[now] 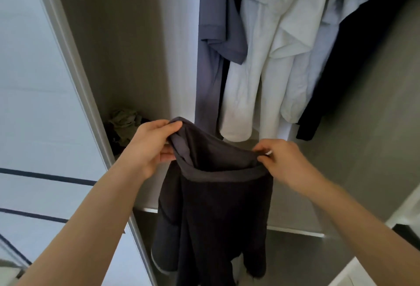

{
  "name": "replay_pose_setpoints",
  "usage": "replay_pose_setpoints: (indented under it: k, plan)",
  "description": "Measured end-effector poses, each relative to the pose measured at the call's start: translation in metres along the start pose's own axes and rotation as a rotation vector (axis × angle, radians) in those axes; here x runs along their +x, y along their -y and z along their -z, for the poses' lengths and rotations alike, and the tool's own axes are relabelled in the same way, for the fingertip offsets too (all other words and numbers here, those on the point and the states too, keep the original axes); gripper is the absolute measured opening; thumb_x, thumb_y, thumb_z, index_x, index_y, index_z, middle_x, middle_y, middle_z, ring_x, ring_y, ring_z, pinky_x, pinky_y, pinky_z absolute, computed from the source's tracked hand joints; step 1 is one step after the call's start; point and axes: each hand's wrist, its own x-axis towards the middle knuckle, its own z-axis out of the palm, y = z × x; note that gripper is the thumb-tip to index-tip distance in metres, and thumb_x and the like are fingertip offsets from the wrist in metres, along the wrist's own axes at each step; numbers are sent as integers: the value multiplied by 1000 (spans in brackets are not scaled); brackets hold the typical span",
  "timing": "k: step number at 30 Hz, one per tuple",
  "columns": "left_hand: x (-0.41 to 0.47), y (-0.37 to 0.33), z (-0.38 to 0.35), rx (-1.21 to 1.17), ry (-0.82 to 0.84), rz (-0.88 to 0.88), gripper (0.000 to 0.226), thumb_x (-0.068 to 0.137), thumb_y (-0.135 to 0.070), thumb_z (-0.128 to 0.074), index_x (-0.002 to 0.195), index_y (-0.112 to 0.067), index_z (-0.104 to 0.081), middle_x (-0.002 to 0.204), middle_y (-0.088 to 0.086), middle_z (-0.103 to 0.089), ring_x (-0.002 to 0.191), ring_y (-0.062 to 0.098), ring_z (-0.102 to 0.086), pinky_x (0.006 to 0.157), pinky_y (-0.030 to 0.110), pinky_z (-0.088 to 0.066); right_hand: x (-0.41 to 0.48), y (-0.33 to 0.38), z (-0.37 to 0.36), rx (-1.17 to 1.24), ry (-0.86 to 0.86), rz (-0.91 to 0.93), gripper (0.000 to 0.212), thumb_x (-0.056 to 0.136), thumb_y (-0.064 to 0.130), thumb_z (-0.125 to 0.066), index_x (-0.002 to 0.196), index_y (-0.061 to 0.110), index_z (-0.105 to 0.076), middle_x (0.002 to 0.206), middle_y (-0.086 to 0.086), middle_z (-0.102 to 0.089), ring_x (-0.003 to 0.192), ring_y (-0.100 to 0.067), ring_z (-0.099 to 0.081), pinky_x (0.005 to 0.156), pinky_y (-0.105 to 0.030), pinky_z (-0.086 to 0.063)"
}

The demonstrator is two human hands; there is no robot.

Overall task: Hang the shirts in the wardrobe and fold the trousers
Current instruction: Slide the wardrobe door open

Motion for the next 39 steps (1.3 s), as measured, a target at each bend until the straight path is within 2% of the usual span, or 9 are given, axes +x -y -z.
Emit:
replay_pose_setpoints:
  k: [4, 10, 15, 19, 24, 28, 32, 34, 39]
  plan:
    - [11, -30, -1, 14, -14, -101, 16, 97, -22, -60, 82, -17, -66, 71, 3, -65, 62, 20, -61, 55, 28, -53, 18, 18, 17, -12, 27, 56, 30, 90, -3, -53, 101, 17, -72, 95, 3, -69, 80, -5, -59, 66, -2, -40]
    - [25, -93, 4, 36, -12, -271, 17, 96, -21, -61, 81, -13, -64, 66, 3, -65, 56, 16, -63, 51, 26, -52, 48, 58, 46, -98, -30, 210, 30, 93, 4, -52, 109, 22, -69, 99, 7, -66, 88, -4, -59, 76, -9, -46]
    - [39, -139, 6, 83, -2, -351, 19, 96, -18, -61, 78, -14, -60, 65, 5, -59, 46, 12, -59, 44, 22, -48, 82, 113, 91, -125, -223, 347, 25, 93, 11, -56, 115, 19, -65, 105, 1, -64, 92, -10, -59, 83, -22, -48]
    - [50, -166, 13, 72, -11, -373, 13, 95, -17, -62, 85, -10, -62, 70, 11, -60, 46, 15, -59, 44, 24, -49, 113, 159, 125, -176, -399, 431, 23, 92, 15, -56, 114, 17, -63, 106, -2, -63, 94, -16, -61, 85, -37, -50]
    - [65, -193, 25, 59, -27, -415, 13, 95, -14, -62, 83, -8, -60, 69, 11, -57, 44, 14, -57, 41, 22, -47, 155, 208, 162, -204, -558, 493, 27, 94, 14, -49, 118, 12, -61, 106, -5, -63, 93, -19, -60, 87, -38, -50]
    - [75, -214, 32, 67, -38, -449, 17, 94, -16, -64, 79, -9, -60, 63, 6, -59, 46, 13, -57, 42, 22, -47, 186, 241, 187, -219, -638, 500, 32, 94, 12, -46, 124, 7, -56, 113, -8, -61, 102, -22, -58, 91, -39, -48]
    - [88, -231, 33, 67, -43, -470, 24, 94, -17, -65, 72, -11, -59, 57, 3, -58, 41, 9, -55, 41, 21, -46, 215, 270, 215, -303, -702, 497, 26, 93, 5, -46, 116, -3, -56, 107, -17, -61, 96, -29, -59, 85, -44, -49]
    - [96, -240, 32, 79, -44, -483, 26, 94, -16, -64, 69, -11, -57, 55, 2, -56, 41, 10, -53, 40, 21, -45, 231, 281, 231, -322, -767, 472, 25, 91, 2, -46, 113, -4, -56, 106, -18, -60, 96, -30, -59, 85, -41, -48]
    - [114, -265, 29, 105, -63, -505, 24, 95, -16, -62, 72, -11, -56, 59, 5, -56, 44, 13, -53, 37, 18, -41, 273, 304, 269, -317, -921, 399, 30, 91, 4, -47, 120, -2, -50, 122, -21, -53, 113, -37, -50, 92, -38, -41]
